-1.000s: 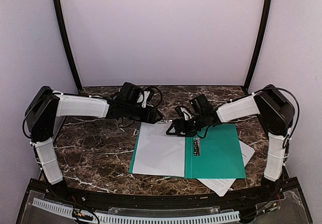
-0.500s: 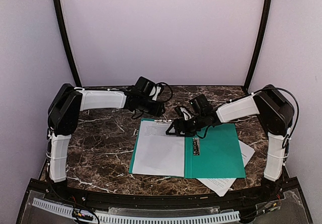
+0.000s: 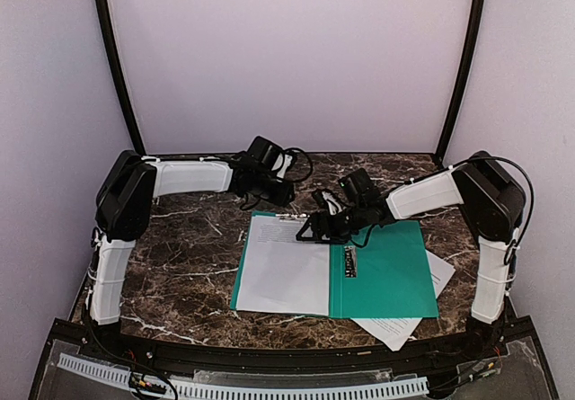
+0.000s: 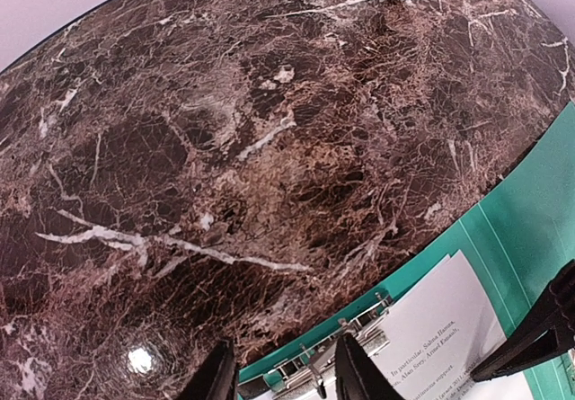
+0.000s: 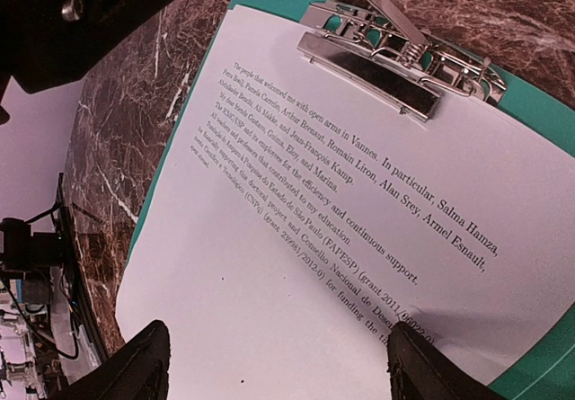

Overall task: Put the files into the folder
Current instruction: Clamp the file in the folder.

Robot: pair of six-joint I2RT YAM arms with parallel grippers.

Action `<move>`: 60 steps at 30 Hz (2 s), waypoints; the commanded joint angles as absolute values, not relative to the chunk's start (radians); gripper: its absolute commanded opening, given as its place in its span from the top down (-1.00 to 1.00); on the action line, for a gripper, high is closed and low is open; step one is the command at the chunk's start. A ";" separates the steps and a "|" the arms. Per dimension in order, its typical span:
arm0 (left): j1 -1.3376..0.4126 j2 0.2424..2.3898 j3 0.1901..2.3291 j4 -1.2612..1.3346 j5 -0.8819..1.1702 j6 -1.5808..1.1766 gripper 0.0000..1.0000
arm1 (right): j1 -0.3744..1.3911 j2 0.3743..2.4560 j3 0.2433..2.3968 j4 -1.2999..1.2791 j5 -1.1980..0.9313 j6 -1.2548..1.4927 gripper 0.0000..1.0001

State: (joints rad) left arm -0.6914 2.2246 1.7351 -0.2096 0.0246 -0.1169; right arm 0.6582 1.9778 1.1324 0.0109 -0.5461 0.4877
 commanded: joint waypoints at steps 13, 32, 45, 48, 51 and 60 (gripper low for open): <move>-0.683 2.232 1.745 -0.266 0.043 -0.136 0.46 | 0.659 2.017 1.084 -0.066 -0.511 0.492 -0.62; -0.665 2.175 1.671 -0.254 0.074 -0.175 0.89 | 0.660 2.019 1.077 -0.065 -0.504 0.500 -0.61; -0.625 2.135 1.337 -0.015 0.201 -0.337 0.99 | 0.669 1.928 1.066 0.153 -0.465 0.338 -0.63; -0.597 2.135 1.305 0.022 0.268 -0.354 0.99 | 0.669 1.930 1.122 0.115 -0.426 0.248 -0.64; -0.576 2.135 1.292 0.029 0.325 -0.353 0.99 | 0.668 1.946 1.186 0.066 -0.377 0.142 -0.64; -0.539 2.135 1.310 -0.080 0.492 -0.270 0.99 | 0.667 2.047 1.341 -0.049 -0.340 -0.097 -0.62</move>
